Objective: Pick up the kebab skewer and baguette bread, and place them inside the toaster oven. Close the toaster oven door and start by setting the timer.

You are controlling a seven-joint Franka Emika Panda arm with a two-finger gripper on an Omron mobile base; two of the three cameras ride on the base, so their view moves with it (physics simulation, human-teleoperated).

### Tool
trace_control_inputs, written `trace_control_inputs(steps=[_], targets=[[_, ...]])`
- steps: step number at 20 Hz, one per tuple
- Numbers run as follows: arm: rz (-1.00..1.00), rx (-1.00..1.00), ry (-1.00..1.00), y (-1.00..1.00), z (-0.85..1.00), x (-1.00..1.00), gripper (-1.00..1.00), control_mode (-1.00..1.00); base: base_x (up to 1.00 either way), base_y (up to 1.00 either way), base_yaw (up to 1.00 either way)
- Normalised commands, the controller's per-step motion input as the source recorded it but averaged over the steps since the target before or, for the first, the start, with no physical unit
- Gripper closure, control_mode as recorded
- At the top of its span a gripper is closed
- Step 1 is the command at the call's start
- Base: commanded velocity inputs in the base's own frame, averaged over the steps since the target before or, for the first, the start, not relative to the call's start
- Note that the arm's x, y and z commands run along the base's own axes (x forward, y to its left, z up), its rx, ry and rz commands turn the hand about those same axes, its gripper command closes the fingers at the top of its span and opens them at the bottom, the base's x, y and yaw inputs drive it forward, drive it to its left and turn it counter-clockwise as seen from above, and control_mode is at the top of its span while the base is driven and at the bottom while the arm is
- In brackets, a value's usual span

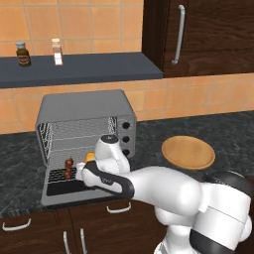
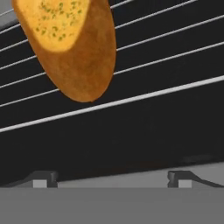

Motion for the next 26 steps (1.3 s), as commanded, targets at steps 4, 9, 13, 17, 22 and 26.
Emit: trace_control_inputs(steps=[4, 9, 13, 17, 22, 26], targets=[[0.0, -0.02, 0.0, 0.0, -0.18, 0.31, -1.0, -1.0, 0.0, 0.0, 0.0], [0.0, -0.03, 0.0, 0.0, -0.21, 0.12, -1.0, -1.0, 0.0, 0.0, 0.0], [0.0, -0.02, 0.0, 0.0, -0.16, 0.31, -1.0, -1.0, 0.0, 0.0, 0.0], [0.0, 0.0, -0.03, 0.0, -0.21, 0.27, -1.0, -1.0, 0.0, 0.0, 0.0], [0.0, -0.01, -0.04, 0.0, -0.21, 0.31, -1.0, -1.0, 0.0, 0.0, 0.0], [-0.02, 0.0, -0.01, -0.07, -0.01, 0.51, -1.0, -1.0, 0.0, 0.0, 0.0]])
